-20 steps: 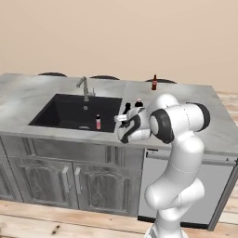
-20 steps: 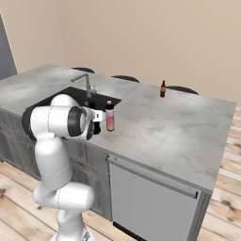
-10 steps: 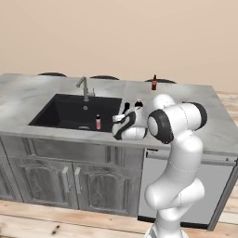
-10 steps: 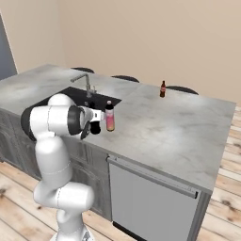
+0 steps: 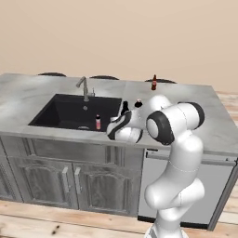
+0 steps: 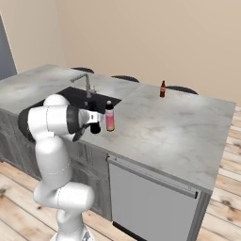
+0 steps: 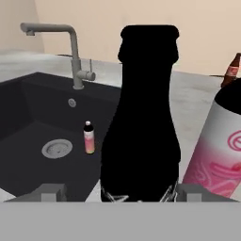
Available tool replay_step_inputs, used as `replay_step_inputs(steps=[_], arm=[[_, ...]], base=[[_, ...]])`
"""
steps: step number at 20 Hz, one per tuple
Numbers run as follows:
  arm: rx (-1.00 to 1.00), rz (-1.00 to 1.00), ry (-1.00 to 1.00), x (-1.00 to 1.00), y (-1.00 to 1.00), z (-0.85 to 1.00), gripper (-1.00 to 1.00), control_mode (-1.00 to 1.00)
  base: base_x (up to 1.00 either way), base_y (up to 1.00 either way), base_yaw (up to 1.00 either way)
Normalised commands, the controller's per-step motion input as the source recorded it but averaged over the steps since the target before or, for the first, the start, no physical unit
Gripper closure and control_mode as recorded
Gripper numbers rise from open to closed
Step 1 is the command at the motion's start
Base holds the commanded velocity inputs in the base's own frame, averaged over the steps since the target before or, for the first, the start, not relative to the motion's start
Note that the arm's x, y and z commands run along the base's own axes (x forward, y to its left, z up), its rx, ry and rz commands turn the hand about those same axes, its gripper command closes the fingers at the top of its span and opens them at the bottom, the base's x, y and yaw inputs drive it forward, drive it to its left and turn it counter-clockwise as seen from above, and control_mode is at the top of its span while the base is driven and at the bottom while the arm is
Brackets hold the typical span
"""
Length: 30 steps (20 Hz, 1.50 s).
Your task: Place the large bottle from the dining counter next to the other large bottle outside the sink, and place the small bottle from the dining counter next to the other small bottle inside the sink.
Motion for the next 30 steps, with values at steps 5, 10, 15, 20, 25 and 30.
replay_step_inputs(steps=[5,10,15,20,25,30], arm=[[0.0,0.0,-0.11,-0.27,0.0,-0.15,-1.0,-1.0],[0.0,0.0,-0.1,-0.14,0.0,-0.01,-1.0,-1.0],[0.01,0.0,-0.17,-0.25,0.0,0.16,-1.0,-1.0],[0.08,0.0,-0.16,-0.06,0.0,0.52,-1.0,-1.0],[0.15,0.0,-0.03,0.0,0.0,0.39,-1.0,-1.0],[0.06,0.0,0.0,-0.04,-0.04,0.14,-1.0,-1.0]], base=[[0.0,0.0,0.0],[0.0,0.0,0.0],[0.0,0.0,0.0],[0.0,0.0,0.0],[0.0,0.0,0.0],[0.0,0.0,0.0]])
